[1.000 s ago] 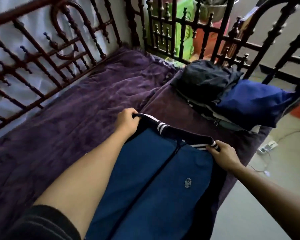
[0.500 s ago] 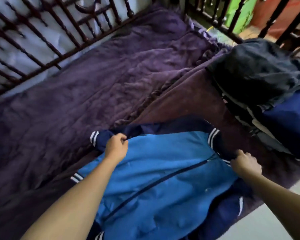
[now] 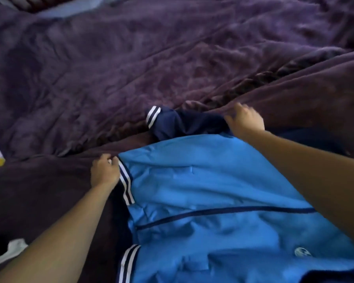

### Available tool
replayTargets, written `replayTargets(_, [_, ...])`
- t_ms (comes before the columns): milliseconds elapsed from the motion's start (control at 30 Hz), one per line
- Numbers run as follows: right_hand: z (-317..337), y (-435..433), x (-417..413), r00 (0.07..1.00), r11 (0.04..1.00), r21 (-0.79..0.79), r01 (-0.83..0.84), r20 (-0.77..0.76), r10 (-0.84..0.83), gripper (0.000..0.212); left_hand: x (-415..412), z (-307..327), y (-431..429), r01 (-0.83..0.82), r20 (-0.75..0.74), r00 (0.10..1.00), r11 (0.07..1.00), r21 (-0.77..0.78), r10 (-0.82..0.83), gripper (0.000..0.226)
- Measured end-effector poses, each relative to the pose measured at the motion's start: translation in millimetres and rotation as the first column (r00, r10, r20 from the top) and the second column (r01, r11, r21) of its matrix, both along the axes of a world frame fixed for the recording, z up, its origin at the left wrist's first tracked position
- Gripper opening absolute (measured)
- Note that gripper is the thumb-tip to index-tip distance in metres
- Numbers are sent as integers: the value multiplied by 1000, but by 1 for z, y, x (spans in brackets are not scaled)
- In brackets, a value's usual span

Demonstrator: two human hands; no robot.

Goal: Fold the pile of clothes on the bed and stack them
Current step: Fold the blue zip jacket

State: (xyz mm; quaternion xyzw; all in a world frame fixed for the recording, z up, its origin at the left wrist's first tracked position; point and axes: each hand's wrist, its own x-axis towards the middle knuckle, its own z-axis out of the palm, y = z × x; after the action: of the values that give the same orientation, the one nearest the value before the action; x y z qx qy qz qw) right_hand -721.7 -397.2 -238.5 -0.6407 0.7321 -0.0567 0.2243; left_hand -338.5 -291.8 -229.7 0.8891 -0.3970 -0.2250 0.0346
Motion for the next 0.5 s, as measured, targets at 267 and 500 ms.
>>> replayTargets(267, [-30,-21,30,998,961,278,-6,-65,25,40,12,-36,-33,-152,-362,927,982,-113,101,12])
replayTargets(500, [17,-98,-27,929,930,-68,362,-50,-366,36,28,-14,-90,-177,-214,972,908,-379,100,11])
